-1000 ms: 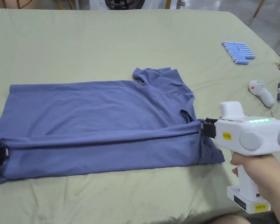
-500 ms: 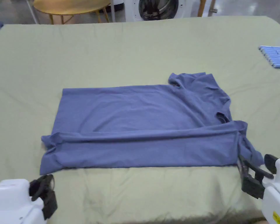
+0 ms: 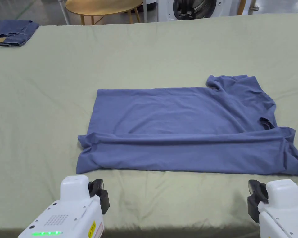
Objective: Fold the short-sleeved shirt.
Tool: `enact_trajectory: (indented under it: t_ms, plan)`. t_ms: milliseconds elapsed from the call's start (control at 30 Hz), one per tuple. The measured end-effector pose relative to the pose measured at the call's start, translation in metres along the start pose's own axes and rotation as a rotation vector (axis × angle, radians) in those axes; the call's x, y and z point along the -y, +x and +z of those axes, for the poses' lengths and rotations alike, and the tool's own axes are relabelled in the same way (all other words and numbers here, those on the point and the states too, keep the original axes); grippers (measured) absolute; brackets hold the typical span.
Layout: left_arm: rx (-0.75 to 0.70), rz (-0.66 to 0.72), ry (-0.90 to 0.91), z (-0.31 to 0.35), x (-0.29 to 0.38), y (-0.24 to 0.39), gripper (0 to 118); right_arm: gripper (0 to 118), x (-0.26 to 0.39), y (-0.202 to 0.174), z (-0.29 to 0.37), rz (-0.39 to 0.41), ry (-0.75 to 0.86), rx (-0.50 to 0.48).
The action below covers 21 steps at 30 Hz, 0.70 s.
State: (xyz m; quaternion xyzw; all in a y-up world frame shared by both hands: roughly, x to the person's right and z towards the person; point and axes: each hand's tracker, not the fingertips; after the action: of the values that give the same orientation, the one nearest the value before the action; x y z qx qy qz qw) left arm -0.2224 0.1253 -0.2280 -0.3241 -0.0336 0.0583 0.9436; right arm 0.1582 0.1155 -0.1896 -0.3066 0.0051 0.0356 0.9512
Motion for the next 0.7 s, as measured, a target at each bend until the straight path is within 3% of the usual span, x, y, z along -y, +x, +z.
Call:
enact_trajectory:
  t_ms: [100, 133, 167, 200, 233, 300, 433, 467, 500, 567, 633, 667, 700]
  plan:
    - [-0.091, 0.032, -0.038, -0.027, -0.027, -0.016, 0, 0, -0.001, 0.007, 0.000, -0.082, -0.025, -0.055]
    - [-0.124, 0.051, -0.044, -0.038, -0.036, -0.025, 19, 0, -0.002, 0.005, 0.003, -0.083, -0.025, -0.051]
    - [-0.142, 0.075, -0.046, -0.048, -0.043, -0.033, 56, 0, -0.002, 0.005, 0.003, -0.080, -0.025, -0.049]
    - [-0.150, 0.114, -0.053, -0.061, -0.051, -0.040, 108, 0, -0.003, 0.006, 0.004, -0.078, -0.025, -0.050]
    - [-0.144, 0.138, -0.081, -0.072, -0.057, -0.047, 118, 0, -0.003, 0.006, 0.006, -0.070, -0.024, -0.052]
    - [-0.127, 0.156, -0.145, -0.088, -0.063, -0.053, 118, 0, -0.004, 0.008, 0.009, -0.057, -0.018, -0.055]
    - [-0.141, 0.059, -0.244, -0.114, -0.068, -0.042, 116, 0, -0.007, 0.016, 0.014, -0.072, -0.014, -0.043]
    - [-0.134, 0.042, -0.272, -0.118, -0.060, -0.035, 108, 0, -0.007, 0.019, 0.014, -0.084, -0.017, -0.036]
    - [-0.146, 0.032, -0.294, -0.126, -0.055, -0.032, 83, 0, -0.007, 0.023, 0.014, -0.098, -0.020, -0.029]
    - [-0.205, -0.048, -0.247, -0.124, -0.052, -0.018, 79, 0, -0.007, 0.030, 0.015, -0.114, -0.026, -0.015]
    - [-0.184, -0.126, -0.248, -0.117, -0.049, -0.003, 54, 0, -0.006, 0.037, 0.016, -0.119, -0.027, -0.001]
    - [-0.158, -0.165, -0.235, -0.114, -0.048, 0.003, 34, 0, -0.006, 0.040, 0.016, -0.121, -0.026, 0.010]
    - [-0.123, -0.201, -0.224, -0.111, -0.046, 0.010, 6, 0, -0.007, 0.045, 0.015, -0.123, -0.026, 0.019]
